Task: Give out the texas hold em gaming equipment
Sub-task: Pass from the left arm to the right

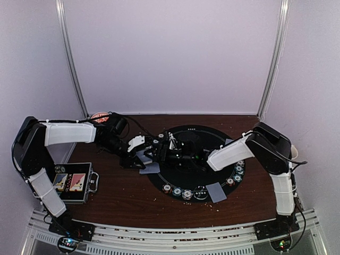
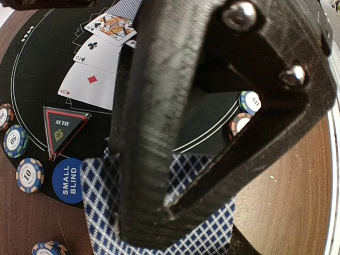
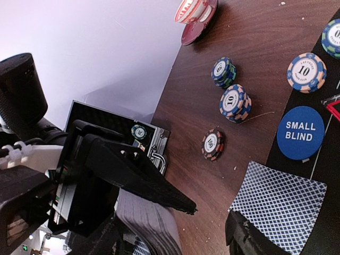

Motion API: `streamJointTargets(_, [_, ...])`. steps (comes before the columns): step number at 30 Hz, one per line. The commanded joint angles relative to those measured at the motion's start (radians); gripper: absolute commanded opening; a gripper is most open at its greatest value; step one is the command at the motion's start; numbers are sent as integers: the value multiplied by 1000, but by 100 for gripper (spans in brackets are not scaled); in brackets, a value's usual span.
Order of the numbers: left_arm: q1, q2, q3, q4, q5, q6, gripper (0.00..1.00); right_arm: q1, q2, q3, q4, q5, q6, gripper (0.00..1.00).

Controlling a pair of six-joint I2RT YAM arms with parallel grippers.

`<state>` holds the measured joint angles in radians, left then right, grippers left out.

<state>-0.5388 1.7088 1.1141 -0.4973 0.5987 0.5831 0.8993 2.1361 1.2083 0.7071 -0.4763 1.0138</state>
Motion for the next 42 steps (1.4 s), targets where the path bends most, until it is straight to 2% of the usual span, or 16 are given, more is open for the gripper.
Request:
streamJointTargets(1, [-9,-33,-14,16,9,20,48,8,20,44,10,-21,12,64])
streamJointTargets(9, [-13,-34,-16,14,7,24,48,12,50,71,4,-59,27,52])
streamJointTargets(20, [-13,-34,-17,16,2,24,48,22,65,89,-24,-75,20,42])
streamJointTargets(23, [-16,-35,-17,17,0,26,48,23,66,96,-25,-87,25,30])
streamJointTargets(26, [-16,-35,-19,22,-3,25,49,23,72,99,-8,-111,43,8])
streamJointTargets(27, [-17,-35,-20,23,-7,24,50,23,75,97,10,-122,54,0])
streamJointTargets(30, [-18,-33,-20,24,-4,24,66,26,75,87,56,-138,80,0])
streamJointTargets(31, [-19,-34,-21,24,-3,26,74,28,71,83,63,-136,82,0])
streamJointTargets(33, [-19,-37,-23,24,-2,26,95,27,54,64,71,-115,79,0])
streamJointTargets(34, [-18,-39,-23,24,-1,27,98,26,40,51,72,-101,73,0])
streamJointTargets(42, [-2,-94,-44,65,21,7,98,-57,-108,-72,40,-1,28,0])
